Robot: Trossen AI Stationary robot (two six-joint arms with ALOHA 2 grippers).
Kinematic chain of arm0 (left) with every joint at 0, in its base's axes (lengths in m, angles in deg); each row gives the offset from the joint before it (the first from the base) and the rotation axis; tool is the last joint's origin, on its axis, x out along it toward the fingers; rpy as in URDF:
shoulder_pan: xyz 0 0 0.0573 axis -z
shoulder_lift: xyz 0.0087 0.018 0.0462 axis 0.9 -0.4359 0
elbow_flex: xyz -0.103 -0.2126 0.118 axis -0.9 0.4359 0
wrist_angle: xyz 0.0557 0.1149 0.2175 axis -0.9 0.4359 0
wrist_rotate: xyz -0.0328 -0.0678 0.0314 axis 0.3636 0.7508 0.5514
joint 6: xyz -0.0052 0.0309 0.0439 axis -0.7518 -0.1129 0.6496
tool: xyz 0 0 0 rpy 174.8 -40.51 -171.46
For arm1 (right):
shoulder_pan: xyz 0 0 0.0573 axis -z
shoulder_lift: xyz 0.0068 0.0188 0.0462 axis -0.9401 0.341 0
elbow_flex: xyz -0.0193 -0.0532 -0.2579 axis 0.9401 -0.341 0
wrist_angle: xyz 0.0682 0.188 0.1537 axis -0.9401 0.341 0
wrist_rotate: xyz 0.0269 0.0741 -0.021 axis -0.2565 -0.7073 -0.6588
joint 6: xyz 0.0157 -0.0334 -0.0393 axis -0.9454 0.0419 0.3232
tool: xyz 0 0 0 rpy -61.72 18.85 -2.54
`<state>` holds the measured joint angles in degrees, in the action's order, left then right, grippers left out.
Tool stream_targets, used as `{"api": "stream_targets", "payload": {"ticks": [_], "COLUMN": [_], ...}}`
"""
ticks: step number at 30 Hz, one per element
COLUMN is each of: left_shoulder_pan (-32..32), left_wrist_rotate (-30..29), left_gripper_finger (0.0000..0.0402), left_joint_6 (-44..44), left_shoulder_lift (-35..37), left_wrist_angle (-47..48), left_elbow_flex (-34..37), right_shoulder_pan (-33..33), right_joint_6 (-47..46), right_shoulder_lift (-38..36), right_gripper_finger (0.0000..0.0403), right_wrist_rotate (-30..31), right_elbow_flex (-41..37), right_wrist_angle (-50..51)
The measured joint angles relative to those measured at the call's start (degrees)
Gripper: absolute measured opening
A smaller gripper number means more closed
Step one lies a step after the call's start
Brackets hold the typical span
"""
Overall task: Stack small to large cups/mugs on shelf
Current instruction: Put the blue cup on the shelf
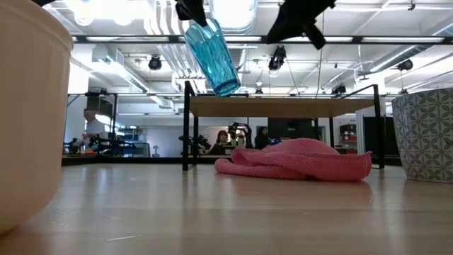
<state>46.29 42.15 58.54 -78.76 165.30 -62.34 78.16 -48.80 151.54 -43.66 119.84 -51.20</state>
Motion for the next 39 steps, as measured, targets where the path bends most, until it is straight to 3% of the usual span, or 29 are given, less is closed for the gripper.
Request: {"api": "stream_targets", "payload": {"ticks": [9, 18, 39], "left_shoulder_pan": [0.0, 0.0, 0.0], "left_wrist_rotate": [-0.5, -0.6, -0.9], "left_gripper_finger": [0.0001, 0.0001, 0.0001], "left_joint_6": [-0.1, -0.1, -0.2], "left_shoulder_lift": [-0.5, -3.1, -2.6], "left_wrist_angle": [-0.2, -0.6, -3.1], "left_elbow_flex": [0.1, 0.1, 0.1], "right_shoulder_pan": [1.7, 2.5, 7.5], "right_joint_6": [1.8, 3.1, 3.0], "right_shoulder_lift": [6.5, 7.8, 12.2], "right_gripper_finger": [0.0009, 0.0009, 0.0009], "right_wrist_rotate": [-2.0, -2.4, -13.9], "right_elbow_flex": [0.0, 0.1, 0.0], "right_wrist_angle": [-6.2, -8.1, -9.9]}}
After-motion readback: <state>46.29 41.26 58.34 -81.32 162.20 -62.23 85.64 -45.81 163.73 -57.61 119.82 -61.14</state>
